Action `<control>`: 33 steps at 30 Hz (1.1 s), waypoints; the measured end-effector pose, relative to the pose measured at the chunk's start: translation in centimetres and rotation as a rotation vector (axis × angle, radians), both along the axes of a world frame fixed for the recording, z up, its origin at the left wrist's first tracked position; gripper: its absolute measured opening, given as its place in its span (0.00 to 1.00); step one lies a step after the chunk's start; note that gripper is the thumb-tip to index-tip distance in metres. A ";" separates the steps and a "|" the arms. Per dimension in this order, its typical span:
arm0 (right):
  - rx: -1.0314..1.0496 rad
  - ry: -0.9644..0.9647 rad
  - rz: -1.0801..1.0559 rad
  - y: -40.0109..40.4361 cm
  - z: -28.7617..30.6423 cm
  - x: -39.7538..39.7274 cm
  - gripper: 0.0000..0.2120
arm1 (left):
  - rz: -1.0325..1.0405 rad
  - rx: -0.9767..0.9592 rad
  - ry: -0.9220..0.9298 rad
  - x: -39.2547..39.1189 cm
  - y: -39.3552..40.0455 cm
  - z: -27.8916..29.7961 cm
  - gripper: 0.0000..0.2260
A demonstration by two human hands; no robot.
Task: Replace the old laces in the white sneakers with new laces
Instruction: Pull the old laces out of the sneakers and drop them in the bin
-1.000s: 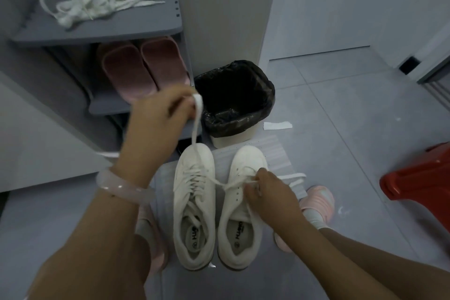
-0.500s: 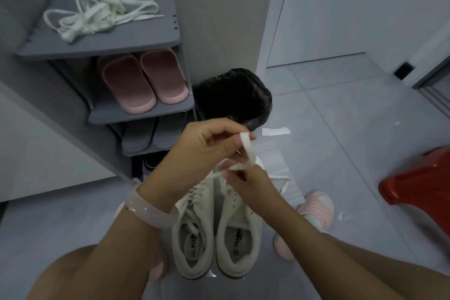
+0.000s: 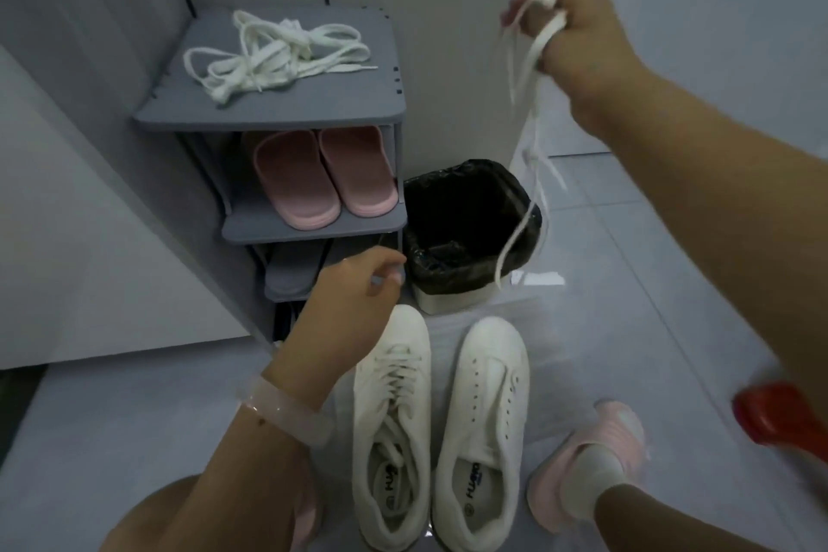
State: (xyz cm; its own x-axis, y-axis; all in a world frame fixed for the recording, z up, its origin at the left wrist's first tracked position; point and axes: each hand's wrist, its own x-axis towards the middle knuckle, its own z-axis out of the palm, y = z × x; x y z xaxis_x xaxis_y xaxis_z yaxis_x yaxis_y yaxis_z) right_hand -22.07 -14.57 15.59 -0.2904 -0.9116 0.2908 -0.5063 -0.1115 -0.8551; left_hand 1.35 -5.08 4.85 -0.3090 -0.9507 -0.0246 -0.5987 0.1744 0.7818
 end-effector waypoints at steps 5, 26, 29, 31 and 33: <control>-0.046 0.107 -0.022 -2.6 1.4 0.5 0.11 | -0.008 -0.024 0.000 0.4 -0.5 -0.2 0.11; 0.952 0.508 0.371 20.3 -16.8 3.4 0.17 | -0.206 0.175 -0.533 2.0 1.1 -4.2 0.15; 0.927 0.474 0.235 23.0 -17.8 5.3 0.26 | -0.234 0.296 -0.629 2.2 1.9 -6.2 0.17; 0.912 0.454 0.206 23.5 -18.1 6.0 0.29 | -0.254 0.360 -0.692 2.4 2.4 -7.1 0.18; 0.974 0.377 0.230 23.9 -18.4 6.2 0.34 | -0.274 0.437 -0.705 2.5 3.0 -7.4 0.20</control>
